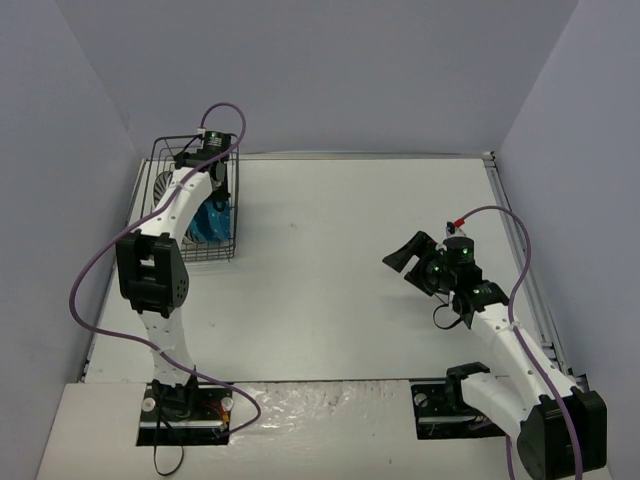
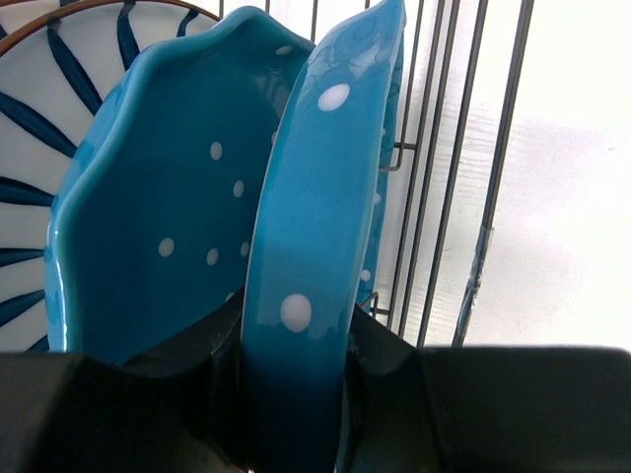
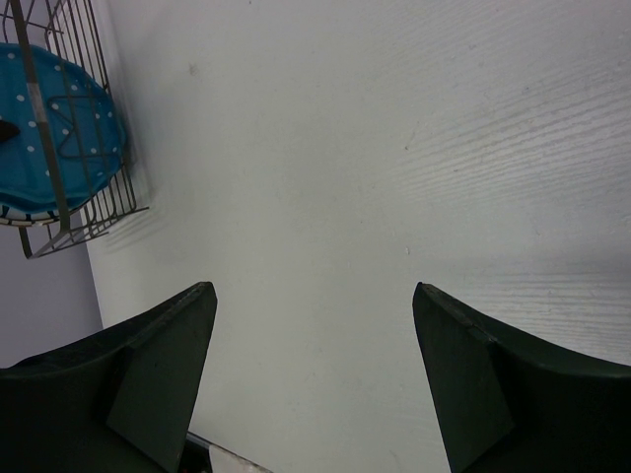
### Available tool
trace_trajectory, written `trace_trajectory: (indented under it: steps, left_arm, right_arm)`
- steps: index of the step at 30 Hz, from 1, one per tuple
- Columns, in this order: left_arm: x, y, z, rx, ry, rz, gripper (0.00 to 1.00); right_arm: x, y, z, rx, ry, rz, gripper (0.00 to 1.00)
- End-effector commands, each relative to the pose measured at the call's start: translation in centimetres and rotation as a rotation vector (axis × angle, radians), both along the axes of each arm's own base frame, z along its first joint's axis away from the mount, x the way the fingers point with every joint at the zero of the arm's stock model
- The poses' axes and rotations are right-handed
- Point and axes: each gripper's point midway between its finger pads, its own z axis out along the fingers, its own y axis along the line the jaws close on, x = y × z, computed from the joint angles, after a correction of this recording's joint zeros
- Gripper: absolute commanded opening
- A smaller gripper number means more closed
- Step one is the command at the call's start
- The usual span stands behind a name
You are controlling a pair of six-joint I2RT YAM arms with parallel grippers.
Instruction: Load the plates into the dish rack
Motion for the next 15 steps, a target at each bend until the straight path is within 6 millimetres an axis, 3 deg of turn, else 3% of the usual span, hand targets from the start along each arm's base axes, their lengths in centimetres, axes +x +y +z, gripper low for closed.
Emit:
trace_trajectory:
  steps: [1, 6, 15]
  left_arm:
    - [-0.9, 3.0, 3.4, 0.094, -0.042, 0.098, 0.28]
    - [-1.1, 3.3, 4.7, 0.109, -0.057, 0.103, 0.35]
    - [-1.3, 3.5, 7.8, 0.112, -0.11, 0.097, 0.36]
  right_arm:
    - [0.8, 0.5, 1.7, 0.024, -0.073, 0.016, 0.77]
    - [0.9, 0.6, 1.9, 0.026, -0.075, 0.018, 0.77]
    - [0.9, 0.6, 1.8, 0.025, -0.076, 0.019, 0.78]
